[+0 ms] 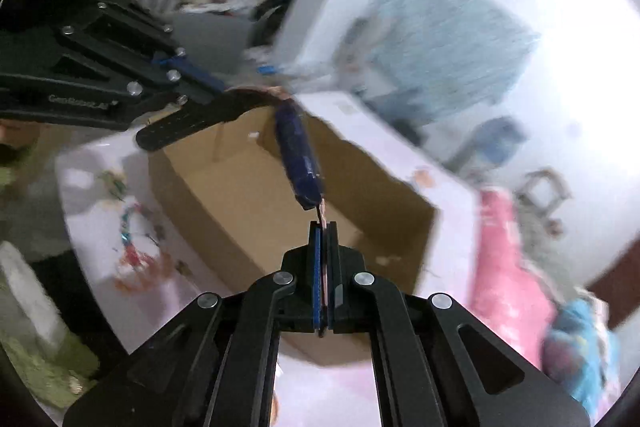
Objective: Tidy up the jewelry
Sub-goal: 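Lift the pink smartwatch with both tools and carry it into the box, then open both tools to release the watch inside the box and withdraw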
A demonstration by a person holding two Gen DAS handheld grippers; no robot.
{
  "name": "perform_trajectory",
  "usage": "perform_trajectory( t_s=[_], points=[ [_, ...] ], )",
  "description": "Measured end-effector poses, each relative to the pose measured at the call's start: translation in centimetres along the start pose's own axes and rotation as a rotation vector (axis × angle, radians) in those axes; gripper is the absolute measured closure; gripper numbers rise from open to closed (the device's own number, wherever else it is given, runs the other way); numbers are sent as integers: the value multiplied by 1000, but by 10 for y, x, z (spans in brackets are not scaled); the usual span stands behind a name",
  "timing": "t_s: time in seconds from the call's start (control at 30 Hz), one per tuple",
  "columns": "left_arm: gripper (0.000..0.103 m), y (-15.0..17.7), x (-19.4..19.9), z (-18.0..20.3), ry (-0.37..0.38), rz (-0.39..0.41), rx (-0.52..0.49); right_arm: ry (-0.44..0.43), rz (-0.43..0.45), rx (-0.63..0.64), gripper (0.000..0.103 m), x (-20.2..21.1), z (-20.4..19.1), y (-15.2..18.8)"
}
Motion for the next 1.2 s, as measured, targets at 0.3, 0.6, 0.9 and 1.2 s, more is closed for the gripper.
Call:
perform_trajectory(
  t_s=[0.3, 0.6, 0.9, 1.2],
  points=[
    [100, 7, -116, -90, 80, -314, 215, -393, -387, -120, 102, -148, 20, -11],
    [78, 18, -160, -116, 1, -429, 190, -419, -509, -222, 86, -212, 62, -14],
    [48, -7, -115, -125, -55, -271, 214, -327, -397, -298, 67, -166, 95, -13],
    [14, 10, -8, -110, -100, -105, 237, -196, -130, -417, 23, -40, 113, -13]
  ],
)
Point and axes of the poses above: each gripper's, at about its wrist camera, not at the fingertips, and x roughly against the way its jaws point, z to its right, y to its underside, the point moved 9 cm from there along -x, roughly the way its jaws point, and after that the axes turned 1 degree about -x, right-handed, at the moved point
